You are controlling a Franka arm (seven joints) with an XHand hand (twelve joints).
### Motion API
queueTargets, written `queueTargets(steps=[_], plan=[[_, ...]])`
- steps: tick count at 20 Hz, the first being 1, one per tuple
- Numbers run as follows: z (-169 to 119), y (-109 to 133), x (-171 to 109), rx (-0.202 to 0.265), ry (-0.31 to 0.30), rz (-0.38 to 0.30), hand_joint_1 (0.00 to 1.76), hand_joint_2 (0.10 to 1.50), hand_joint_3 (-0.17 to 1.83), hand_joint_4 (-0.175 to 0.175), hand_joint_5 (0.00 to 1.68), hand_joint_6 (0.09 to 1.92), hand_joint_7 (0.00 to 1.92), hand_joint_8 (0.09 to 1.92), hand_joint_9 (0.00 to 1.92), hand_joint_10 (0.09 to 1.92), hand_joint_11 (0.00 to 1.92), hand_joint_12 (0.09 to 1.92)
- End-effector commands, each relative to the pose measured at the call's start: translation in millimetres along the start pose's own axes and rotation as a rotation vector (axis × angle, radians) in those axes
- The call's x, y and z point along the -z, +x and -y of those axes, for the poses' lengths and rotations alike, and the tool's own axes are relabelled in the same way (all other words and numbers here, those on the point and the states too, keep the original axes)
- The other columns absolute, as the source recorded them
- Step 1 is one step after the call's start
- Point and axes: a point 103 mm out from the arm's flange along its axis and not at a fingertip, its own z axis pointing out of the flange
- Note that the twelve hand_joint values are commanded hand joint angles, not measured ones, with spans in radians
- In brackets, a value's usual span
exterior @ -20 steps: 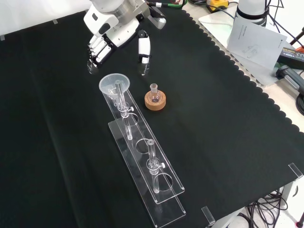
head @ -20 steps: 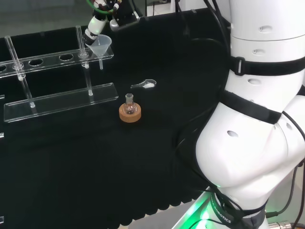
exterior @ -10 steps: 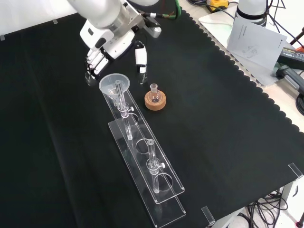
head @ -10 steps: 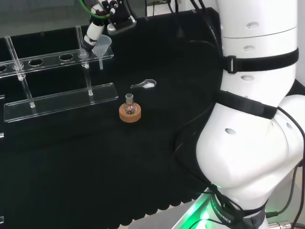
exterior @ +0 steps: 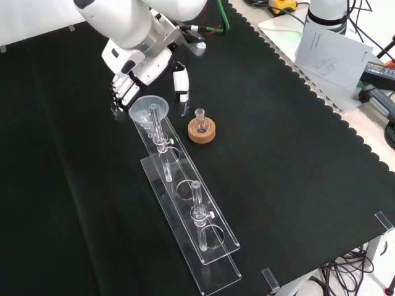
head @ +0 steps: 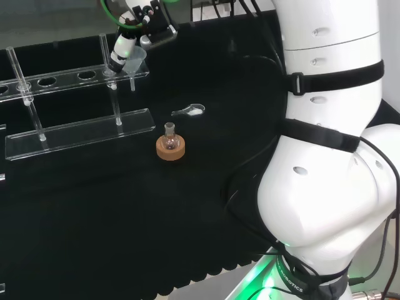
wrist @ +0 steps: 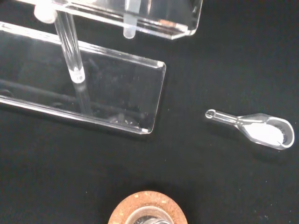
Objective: Pick up the funnel from the transparent funnel stand.
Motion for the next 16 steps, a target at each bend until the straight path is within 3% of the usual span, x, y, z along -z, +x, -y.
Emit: queueTargets(steps=[1,3,7,16], plan=[[-6,3,-8,0.001,0.009,-0.005,0.55,0.72,0.11,0.032,0.11,0.09,0.00,0.42,0.11,0.86,0.29,1.53],[-5,-6,-11,0.009,0.004,-0.024,0.55,0.72,0.11,0.032,0.11,0.09,0.00,0.43,0.12,0.86,0.30,1.53],[-7,-3,-11,-0.006,-0.006,0.005,0.54,0.73,0.11,0.029,0.12,0.09,0.00,0.50,0.19,0.85,0.32,1.51],[-7,8,-12,-0.035,-0.045,0.050,0.54,0.79,0.15,0.005,0.27,0.09,0.20,0.73,0.64,0.66,0.37,1.47]])
